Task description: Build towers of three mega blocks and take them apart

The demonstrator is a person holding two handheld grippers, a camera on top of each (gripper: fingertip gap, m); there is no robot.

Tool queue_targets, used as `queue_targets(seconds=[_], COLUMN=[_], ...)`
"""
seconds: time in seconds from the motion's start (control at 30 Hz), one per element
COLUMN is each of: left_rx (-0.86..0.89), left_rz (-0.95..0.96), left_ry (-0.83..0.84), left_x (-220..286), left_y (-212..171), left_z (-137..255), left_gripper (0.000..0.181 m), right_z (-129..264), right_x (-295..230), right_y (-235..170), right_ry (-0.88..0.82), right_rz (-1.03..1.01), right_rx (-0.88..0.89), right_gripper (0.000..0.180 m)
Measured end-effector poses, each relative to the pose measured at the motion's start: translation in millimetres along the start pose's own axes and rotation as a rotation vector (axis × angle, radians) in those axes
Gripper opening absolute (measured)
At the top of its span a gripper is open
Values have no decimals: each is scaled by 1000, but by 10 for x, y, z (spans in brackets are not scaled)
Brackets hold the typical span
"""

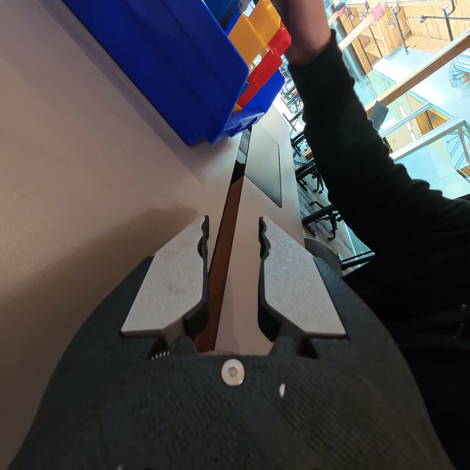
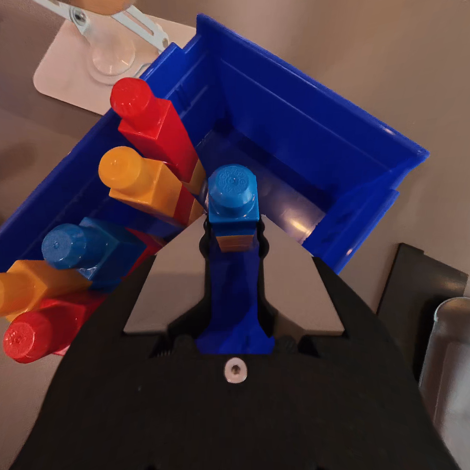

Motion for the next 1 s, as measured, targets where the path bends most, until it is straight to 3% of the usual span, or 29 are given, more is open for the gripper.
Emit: queue_targets(seconds=[0.6,0.87,1.0], left_rx=[21,28,32], left_rz=[20,27,28], left_ry=[-3,-9,-8], left_x=[-33,-38,-39], left_y=[10,14,14], left_z=[40,48,52], left_gripper=[37,38,37], right_z=[109,507,858], right_x=[-177,-241,-323], right_y=[-101,-163,-353], right_ry=[-39,-35,-135], right_rz=[48,36,98], right_rx=[-5,63,89], right_gripper=[42,46,11])
Point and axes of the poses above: each gripper's, where its closed fingertips meet, z back along the fingers, y out of its top, x = y × z across the jaws, the point moved 9 cm from there along z, back along the fingers, and after that the axes turned 2 degrees about y, right-handed, at the moved point
